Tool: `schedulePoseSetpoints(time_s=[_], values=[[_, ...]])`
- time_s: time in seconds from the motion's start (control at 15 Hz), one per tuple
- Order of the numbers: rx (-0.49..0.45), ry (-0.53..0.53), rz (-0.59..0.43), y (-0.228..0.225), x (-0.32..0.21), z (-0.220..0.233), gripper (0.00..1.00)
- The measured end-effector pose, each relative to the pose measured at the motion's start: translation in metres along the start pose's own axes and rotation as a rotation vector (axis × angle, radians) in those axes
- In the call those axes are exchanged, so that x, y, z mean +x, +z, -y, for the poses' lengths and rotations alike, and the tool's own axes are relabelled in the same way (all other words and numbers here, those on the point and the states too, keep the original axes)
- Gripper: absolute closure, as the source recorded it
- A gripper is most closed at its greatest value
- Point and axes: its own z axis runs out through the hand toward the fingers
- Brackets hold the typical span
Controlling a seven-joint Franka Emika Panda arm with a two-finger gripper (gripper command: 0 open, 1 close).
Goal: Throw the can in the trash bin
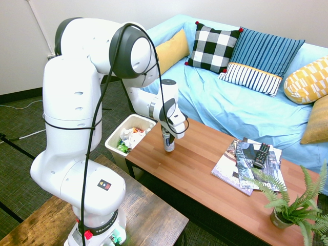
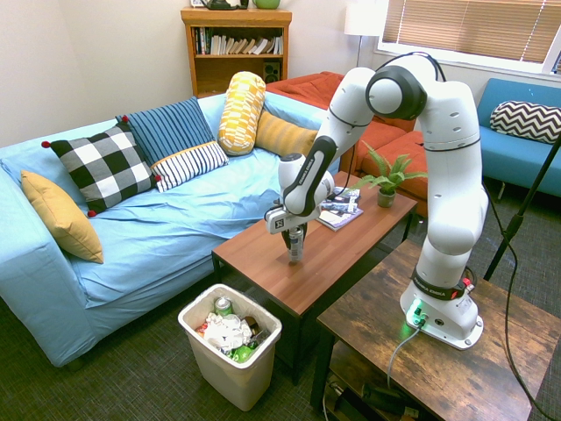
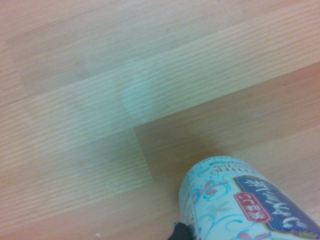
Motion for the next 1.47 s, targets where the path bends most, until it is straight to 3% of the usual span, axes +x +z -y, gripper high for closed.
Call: schedulePoseSetpoints(time_s=[0.27, 0.47, 0.87, 1.2, 1.27, 1.47], values=[[0.068, -0.109, -0.064, -0.057, -0.076, 0.037, 1.00], [0.079, -0.187, -0.092, -0.057, -0.144, 0.076, 1.00], [0.031, -0.278, -0.092, 0.042, -0.236, 0.157, 1.00], [-0.018, -0.264, -0.096, 0.111, -0.245, 0.173, 1.00], [-0.026, -0.262, -0.100, 0.121, -0.244, 0.175, 0.00], [-0.036, -0.255, -0.112, 0.135, -0.241, 0.180, 0.00]])
